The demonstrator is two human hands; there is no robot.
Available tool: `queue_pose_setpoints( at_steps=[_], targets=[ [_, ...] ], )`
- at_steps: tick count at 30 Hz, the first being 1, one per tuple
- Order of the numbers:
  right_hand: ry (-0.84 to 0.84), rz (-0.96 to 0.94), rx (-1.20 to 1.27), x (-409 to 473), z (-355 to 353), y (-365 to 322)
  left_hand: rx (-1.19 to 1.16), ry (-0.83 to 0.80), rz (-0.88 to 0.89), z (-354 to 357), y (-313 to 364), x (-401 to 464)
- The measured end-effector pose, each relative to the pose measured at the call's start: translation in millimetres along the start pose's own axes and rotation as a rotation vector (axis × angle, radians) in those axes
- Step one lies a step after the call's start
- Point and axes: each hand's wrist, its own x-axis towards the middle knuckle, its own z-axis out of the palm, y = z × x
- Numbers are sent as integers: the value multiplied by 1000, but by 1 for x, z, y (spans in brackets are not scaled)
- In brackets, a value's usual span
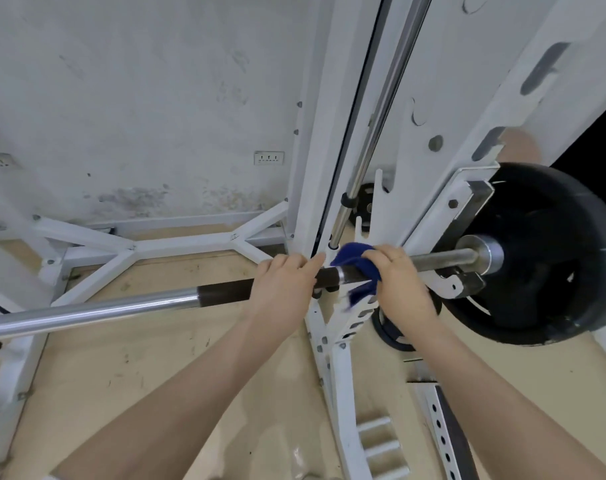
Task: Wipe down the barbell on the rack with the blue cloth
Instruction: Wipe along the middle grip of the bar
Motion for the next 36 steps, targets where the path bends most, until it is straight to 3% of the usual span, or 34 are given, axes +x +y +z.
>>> queue_pose_setpoints(
  at_steps=[5,7,9,12,14,17,19,23,25,29,33,36],
  targets=[
    [-27,122,-321,8,-38,56,79,75,-3,16,4,2],
    [10,125,-214,6,-29,46,61,118,-6,19,3,4],
    [34,97,46,1,-7,25,64,132,-10,22,3,4],
    [-31,-11,326,-3,5,4,50,119,-51,16,8,1],
    [-73,-65,249,3,-3,14,42,70,-100,11,9,2],
    [1,55,118,13,-16,33,-105,49,-145,2,5,2],
    [51,100,156,13,-8,15,-186,51,-149,-2,-3,-2],
    [58,-72,240,1,16,-39,-161,20,-139,-9,-28,-16],
    [-3,-159,113,5,12,-34,-178,-19,-116,-16,-43,-22],
    [-40,48,-91,23,4,-27,-102,-48,-63,-36,-84,-36],
    [-20,101,64,20,14,-85,-50,-92,-64,-46,-112,-48],
    [-48,-77,246,13,23,-141,-125,-160,-93,-52,-120,-53]
  ],
)
